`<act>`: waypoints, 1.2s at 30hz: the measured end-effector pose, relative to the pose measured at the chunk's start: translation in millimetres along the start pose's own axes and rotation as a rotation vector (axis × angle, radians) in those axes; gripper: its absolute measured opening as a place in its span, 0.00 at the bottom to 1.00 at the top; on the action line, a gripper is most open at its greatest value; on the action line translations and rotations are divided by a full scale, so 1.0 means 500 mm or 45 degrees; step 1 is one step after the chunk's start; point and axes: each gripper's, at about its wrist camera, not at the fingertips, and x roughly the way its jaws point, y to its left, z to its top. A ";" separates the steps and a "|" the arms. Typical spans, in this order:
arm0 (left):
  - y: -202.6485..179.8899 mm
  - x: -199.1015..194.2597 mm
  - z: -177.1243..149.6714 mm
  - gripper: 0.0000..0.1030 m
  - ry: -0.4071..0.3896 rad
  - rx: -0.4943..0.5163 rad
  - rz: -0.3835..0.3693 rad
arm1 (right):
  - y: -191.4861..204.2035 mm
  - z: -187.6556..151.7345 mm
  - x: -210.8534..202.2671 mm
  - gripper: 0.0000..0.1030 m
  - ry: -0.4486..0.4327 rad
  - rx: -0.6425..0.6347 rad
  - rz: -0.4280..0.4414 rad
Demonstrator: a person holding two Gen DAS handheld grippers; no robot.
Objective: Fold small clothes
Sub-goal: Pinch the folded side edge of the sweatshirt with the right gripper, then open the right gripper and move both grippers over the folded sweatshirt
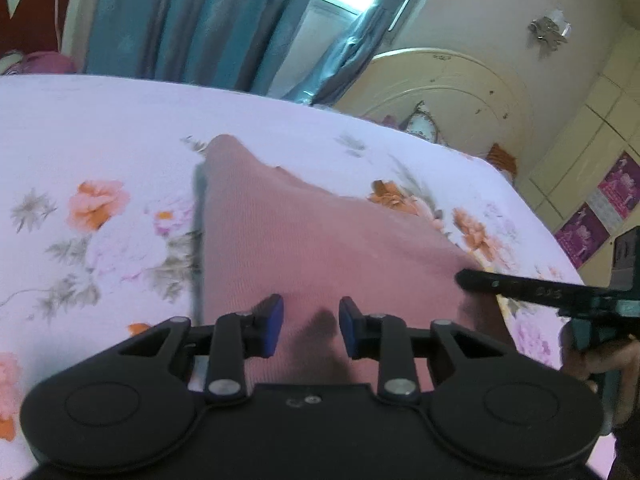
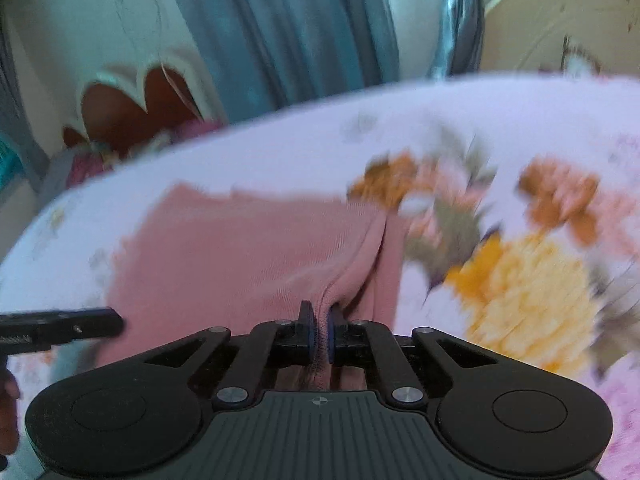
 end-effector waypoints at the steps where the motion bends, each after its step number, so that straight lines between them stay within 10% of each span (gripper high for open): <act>1: -0.008 0.014 -0.002 0.28 0.034 0.017 0.035 | -0.006 0.003 -0.017 0.05 -0.014 -0.003 0.013; 7: -0.007 0.020 0.011 0.28 0.093 0.067 0.050 | -0.040 -0.022 0.034 0.10 0.079 0.077 -0.010; 9: 0.002 0.006 0.021 0.28 0.045 0.070 0.041 | -0.050 -0.008 0.006 0.56 0.003 0.109 -0.050; 14: 0.031 0.021 0.077 0.28 -0.050 0.022 0.065 | -0.093 0.065 0.017 0.31 -0.030 0.205 0.009; 19: 0.052 0.056 0.124 0.32 -0.069 0.025 0.118 | -0.040 0.137 0.046 0.31 -0.065 0.093 0.099; 21: 0.066 0.079 0.138 0.36 -0.046 0.013 0.144 | 0.007 0.163 0.078 0.51 -0.025 0.013 0.132; 31: 0.108 0.152 0.148 0.39 0.038 -0.020 0.169 | 0.134 0.150 0.238 0.51 0.127 -0.453 0.072; 36: 0.109 0.160 0.143 0.25 -0.008 -0.011 0.119 | 0.142 0.131 0.265 0.03 0.181 -0.557 0.100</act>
